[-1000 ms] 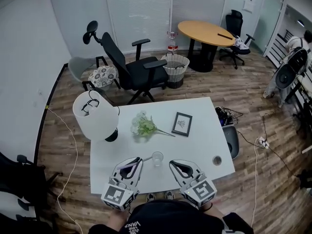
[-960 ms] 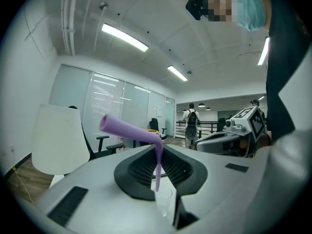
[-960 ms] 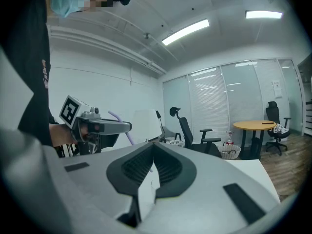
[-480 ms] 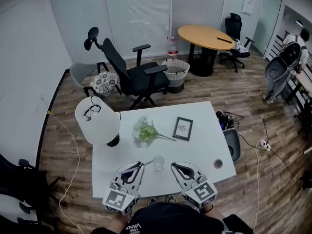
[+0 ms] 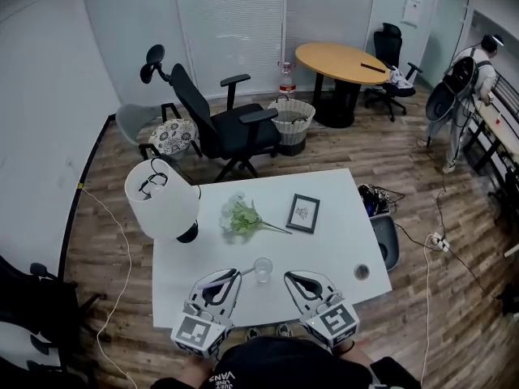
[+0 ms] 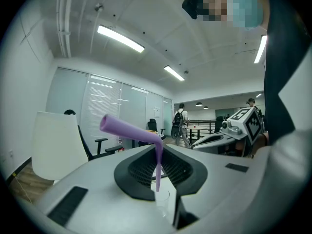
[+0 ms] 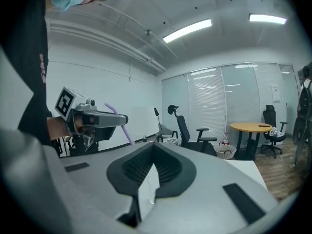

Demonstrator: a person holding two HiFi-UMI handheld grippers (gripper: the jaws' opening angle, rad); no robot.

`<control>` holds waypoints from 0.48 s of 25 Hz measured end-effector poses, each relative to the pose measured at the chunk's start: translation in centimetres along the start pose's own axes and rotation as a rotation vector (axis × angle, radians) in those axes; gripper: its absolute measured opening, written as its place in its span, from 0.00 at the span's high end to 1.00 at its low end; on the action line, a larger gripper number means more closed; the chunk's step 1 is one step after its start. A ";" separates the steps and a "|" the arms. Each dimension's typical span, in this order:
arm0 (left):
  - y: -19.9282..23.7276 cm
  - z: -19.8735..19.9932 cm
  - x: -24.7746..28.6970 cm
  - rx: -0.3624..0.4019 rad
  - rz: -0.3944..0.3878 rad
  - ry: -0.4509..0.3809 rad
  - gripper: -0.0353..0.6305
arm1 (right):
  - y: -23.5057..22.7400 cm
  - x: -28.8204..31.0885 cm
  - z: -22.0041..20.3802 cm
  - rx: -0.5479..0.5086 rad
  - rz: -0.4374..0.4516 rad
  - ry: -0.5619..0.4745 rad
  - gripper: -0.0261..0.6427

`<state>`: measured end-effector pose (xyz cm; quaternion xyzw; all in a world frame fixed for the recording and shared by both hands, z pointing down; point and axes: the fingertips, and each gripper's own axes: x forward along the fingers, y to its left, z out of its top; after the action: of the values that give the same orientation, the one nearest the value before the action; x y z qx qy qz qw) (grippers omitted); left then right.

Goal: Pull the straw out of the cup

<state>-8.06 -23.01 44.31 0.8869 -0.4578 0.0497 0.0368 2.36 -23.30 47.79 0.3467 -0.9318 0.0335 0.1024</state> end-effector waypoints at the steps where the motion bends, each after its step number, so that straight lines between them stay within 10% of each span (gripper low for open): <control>1: -0.1 0.1 0.0 0.002 -0.002 -0.002 0.89 | 0.0 0.0 0.0 -0.001 0.000 0.000 0.94; 12: -0.1 0.1 -0.1 0.004 0.006 -0.009 0.89 | 0.2 -0.3 0.1 -0.005 0.004 0.010 0.94</control>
<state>-8.01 -22.83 44.21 0.8858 -0.4606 0.0468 0.0327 2.42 -23.03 47.64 0.3446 -0.9320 0.0328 0.1077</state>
